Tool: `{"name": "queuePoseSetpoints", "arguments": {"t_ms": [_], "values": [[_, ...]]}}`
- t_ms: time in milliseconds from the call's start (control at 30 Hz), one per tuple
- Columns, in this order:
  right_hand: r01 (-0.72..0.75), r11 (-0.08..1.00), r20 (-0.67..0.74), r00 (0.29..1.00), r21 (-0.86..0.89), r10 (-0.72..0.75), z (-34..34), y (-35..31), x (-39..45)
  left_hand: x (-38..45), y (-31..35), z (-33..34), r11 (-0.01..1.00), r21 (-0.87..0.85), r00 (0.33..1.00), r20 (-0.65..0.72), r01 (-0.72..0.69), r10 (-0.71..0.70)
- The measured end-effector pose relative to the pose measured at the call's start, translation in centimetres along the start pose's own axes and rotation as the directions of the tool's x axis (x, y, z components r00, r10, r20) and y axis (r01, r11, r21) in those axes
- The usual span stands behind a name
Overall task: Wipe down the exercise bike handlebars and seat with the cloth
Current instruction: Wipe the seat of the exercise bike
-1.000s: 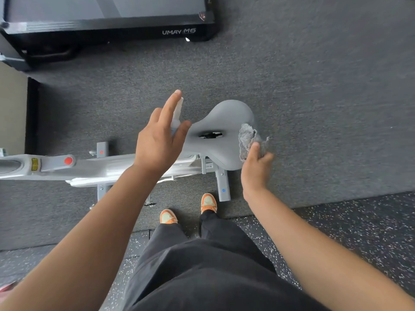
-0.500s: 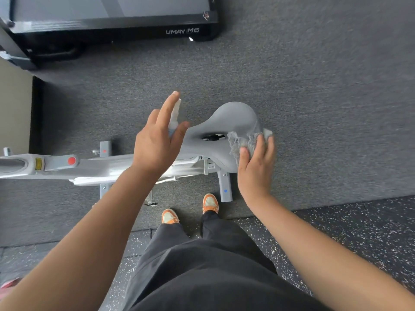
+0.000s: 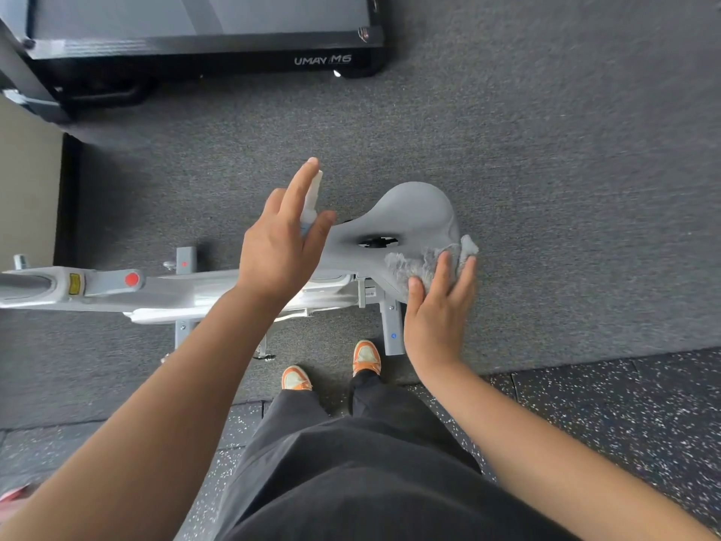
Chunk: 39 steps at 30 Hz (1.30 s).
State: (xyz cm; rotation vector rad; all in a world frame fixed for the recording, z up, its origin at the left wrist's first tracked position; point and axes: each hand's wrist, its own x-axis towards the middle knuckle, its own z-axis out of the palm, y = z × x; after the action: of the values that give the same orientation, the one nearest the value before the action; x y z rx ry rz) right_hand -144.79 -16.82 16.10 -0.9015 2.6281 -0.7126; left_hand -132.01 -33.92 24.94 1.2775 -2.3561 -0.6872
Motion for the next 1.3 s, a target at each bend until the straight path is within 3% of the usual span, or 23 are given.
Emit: {"name": "queuePoseSetpoints", "arguments": {"t_ms": [133,233,300,433,633,1067,1300], "values": [[0.193,0.97,0.045,0.981,-0.148,-0.189,0.1,1.5,-0.7,-0.3,-0.1,-0.4,1.0,-0.003,1.0,0.0,0.008,-0.008],[0.474,0.837,0.133,0.88,-0.273,-0.455,-1.0,2.4,3.6,-0.5,-0.4,-0.9,1.0,0.007,1.0,-0.001,-0.004,0.004],[0.548,0.784,0.161,0.836,-0.29,-0.525,-1.6,2.0,6.3,-0.5,-0.7,-1.2,1.0,0.014,1.0,0.005,-0.001,0.001],[0.538,0.783,0.125,0.84,-0.312,-0.528,-1.1,1.8,5.2,-0.7,-1.1,-1.5,1.0,0.017,1.0,0.008,0.014,-0.014],[0.603,0.687,0.079,0.772,-0.404,-0.631,-0.1,3.8,2.8,-1.4,-1.0,-1.8,1.0,0.008,0.999,0.025,0.029,-0.029],[0.576,0.639,0.184,0.799,-0.51,-0.573,3.1,-3.7,3.3,-4.7,-2.6,-2.2,0.996,-0.027,0.996,0.011,-0.085,0.085],[0.596,0.615,0.183,0.778,-0.517,-0.601,1.2,-0.1,1.6,-8.9,-5.2,-2.0,0.995,-0.023,0.995,0.007,-0.098,0.098]]}}
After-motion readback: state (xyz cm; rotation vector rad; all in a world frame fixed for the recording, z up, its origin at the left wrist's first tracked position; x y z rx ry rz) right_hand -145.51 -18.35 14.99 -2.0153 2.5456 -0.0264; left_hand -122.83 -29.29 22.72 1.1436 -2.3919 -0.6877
